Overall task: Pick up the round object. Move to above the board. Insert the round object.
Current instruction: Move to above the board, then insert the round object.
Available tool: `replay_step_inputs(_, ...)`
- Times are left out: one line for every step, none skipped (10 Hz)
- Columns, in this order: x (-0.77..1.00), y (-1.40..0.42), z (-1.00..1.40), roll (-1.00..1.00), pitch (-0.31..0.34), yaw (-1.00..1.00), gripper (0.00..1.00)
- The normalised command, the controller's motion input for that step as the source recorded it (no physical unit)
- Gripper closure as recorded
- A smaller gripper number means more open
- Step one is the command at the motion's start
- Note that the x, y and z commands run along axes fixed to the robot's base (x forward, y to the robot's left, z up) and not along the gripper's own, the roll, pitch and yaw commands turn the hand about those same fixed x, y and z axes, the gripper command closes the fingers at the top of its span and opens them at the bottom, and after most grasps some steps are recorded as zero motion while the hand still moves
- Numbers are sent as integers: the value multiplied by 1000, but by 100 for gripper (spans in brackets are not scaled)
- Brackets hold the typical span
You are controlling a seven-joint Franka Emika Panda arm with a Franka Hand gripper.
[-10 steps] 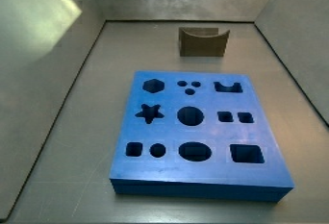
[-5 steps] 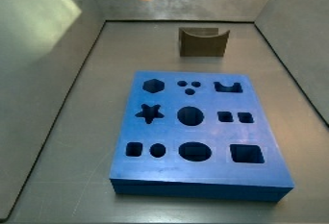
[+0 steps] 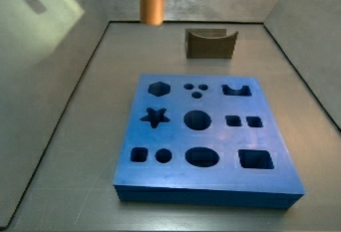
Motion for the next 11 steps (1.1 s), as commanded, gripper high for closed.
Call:
replay_step_inputs(200, -1000, -118, 11, 8, 3, 100)
replay_step_inputs(226, -1000, -127, 22, 13, 12, 100)
replay_step_inputs(247, -1000, -133, 32, 13, 8, 100)
replay_step_inputs(184, -620, -93, 65, 11, 10, 100)
replay_step_inputs(135, -384, -61, 84, 8, 10, 100)
replay_step_inputs(80, -169, -24, 96, 6, 8, 100)
replay_step_inputs(0, 0, -34, 0, 0, 0, 100)
replay_step_inputs(71, -86, -280, 0, -23, 0, 100)
replay_step_inputs(291, -234, -486, 0, -63, -34, 100)
replay_step_inputs(503, -394, -554, 151, -77, -6, 100)
replay_step_inputs(537, -489, -463, 340, -103, 0, 100)
